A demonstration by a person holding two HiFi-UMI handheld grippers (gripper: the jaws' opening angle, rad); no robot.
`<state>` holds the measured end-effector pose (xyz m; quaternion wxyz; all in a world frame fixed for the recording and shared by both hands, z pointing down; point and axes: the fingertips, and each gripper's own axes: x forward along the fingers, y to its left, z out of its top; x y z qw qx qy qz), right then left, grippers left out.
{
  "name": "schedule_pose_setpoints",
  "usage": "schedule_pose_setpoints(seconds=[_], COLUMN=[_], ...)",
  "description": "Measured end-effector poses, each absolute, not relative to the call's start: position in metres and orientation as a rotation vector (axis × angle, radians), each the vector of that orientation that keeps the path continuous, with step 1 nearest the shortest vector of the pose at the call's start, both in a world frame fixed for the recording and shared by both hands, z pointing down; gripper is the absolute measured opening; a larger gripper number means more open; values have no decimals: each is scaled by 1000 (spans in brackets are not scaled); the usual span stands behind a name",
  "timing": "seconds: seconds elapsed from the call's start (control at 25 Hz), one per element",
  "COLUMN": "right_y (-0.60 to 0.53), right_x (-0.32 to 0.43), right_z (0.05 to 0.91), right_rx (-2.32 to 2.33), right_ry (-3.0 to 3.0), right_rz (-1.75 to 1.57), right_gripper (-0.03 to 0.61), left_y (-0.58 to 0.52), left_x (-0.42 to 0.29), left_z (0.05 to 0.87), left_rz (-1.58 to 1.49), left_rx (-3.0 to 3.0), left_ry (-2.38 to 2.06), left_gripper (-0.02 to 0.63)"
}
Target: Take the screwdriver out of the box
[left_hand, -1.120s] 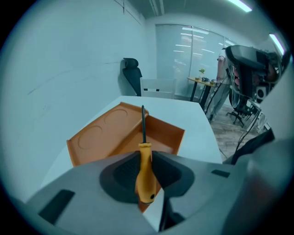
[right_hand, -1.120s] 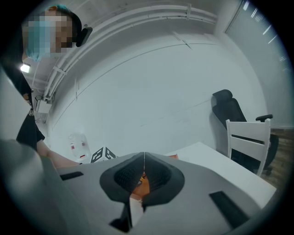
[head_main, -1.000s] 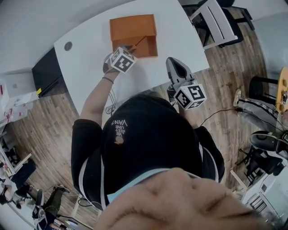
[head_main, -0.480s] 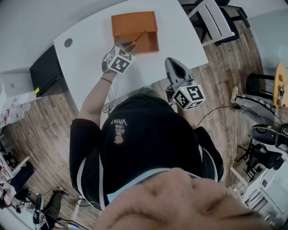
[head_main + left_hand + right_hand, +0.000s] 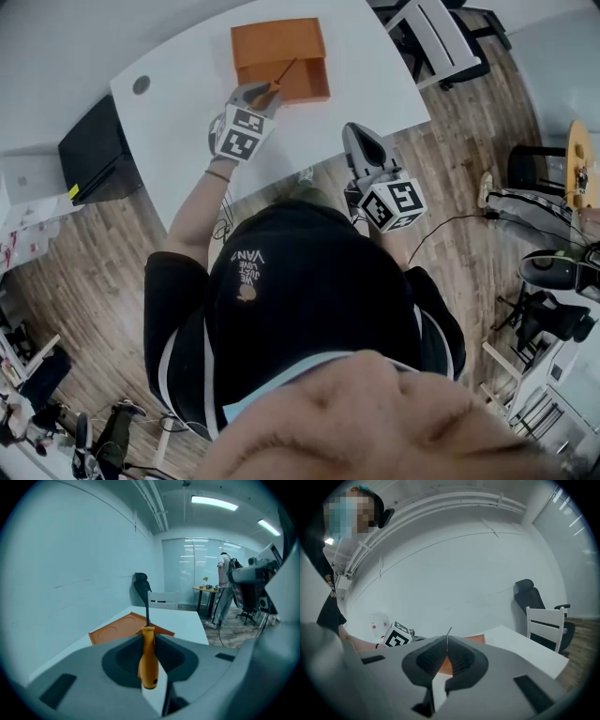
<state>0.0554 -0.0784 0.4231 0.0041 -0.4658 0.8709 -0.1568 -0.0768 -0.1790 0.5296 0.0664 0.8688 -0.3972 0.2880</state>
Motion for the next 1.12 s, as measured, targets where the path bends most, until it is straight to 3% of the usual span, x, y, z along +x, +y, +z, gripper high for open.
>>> schedule_pose_setpoints(seconds=[1.12], right_y=[-16], right_x=[39], right_z=[433], right_rx=[-1466], right_ry=[2732], right_rz=[-491], right_gripper=[12], left_y=[-82], left_x=[-104], left_z=[437], left_rz=[332], left_rx=[2763], left_ry=[-1343], left_gripper=[87])
